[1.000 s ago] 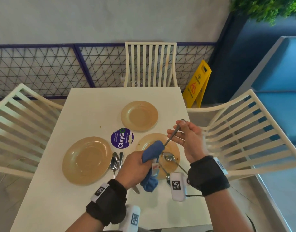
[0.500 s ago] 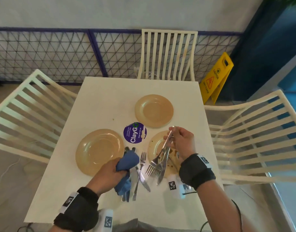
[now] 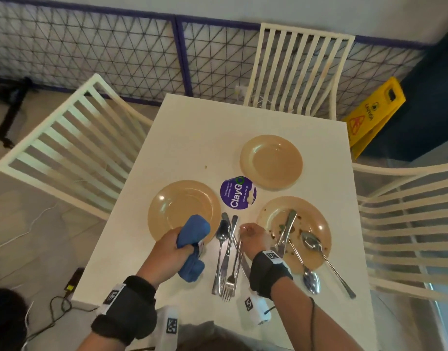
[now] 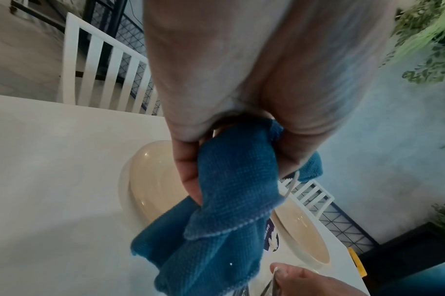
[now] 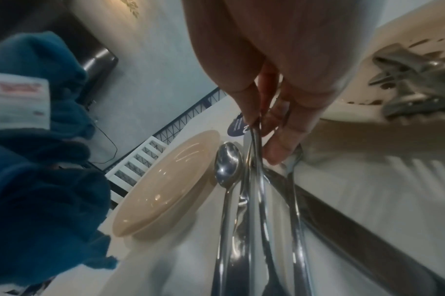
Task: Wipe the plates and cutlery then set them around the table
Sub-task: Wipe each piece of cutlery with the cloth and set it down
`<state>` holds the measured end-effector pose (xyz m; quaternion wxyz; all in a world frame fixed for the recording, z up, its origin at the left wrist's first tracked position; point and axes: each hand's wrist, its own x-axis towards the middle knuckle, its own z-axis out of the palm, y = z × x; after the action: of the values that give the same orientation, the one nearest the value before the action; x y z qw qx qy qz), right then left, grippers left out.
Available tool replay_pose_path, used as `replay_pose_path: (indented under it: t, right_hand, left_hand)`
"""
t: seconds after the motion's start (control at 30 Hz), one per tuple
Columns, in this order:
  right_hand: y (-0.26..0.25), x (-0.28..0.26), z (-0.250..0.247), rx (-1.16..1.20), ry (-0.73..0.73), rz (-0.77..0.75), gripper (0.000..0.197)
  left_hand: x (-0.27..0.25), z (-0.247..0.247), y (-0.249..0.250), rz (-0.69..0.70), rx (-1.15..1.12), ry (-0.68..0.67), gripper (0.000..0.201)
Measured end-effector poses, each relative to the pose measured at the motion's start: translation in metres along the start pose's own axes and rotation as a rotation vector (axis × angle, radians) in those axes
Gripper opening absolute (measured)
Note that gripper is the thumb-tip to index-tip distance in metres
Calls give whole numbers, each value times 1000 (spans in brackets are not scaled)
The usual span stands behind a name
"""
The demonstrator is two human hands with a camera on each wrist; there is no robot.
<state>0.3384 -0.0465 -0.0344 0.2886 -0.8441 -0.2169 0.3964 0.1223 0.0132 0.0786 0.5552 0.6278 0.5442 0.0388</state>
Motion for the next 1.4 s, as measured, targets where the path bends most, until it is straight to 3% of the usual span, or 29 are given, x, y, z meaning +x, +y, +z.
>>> replay_pose_path:
  t: [0.17,0.33,0.37,0.47,0.53,0.67,0.87,0.93,1.1,1.3,1.4]
  right_hand:
    - [3,4,-13,-92,-6,-33,21]
    - [30,-2,-60,-196,231,90,15]
    - [38,-4,-66,-247,223,129,11]
    - [67,-2,-70,-328,133,250,43]
    - [81,2,-68,-345,104,240,50]
    - [63,-3,-74,-308,11,200,36]
    - [64,3,-86,-213,-91,195,20]
    - [68,3,-93,-178,-94,178,21]
    - [80,-6,-114,115,-111,161,23]
    - [73,-42,-149,481,-105,-56,14]
    - [55,-67,-175,393,-45,-266,11]
  left_hand:
    - [4,-8,-4,-5,-19,-15,19]
    - [6,-7,-4,13,-17,-39,19]
    - [6,-5,-3,14,-16,-43,19]
    - [3,3,4,20,-9,-50,20]
    - [0,10,10,30,-6,-55,18]
    - [-1,22,15,59,16,-63,26]
    - [-5,43,31,104,-39,-52,71]
    - [-6,50,38,125,-52,-37,69]
    - [-11,77,66,206,-108,-53,40]
    - [-7,123,104,142,-509,-125,36]
    - [-4,154,125,100,-602,-162,32]
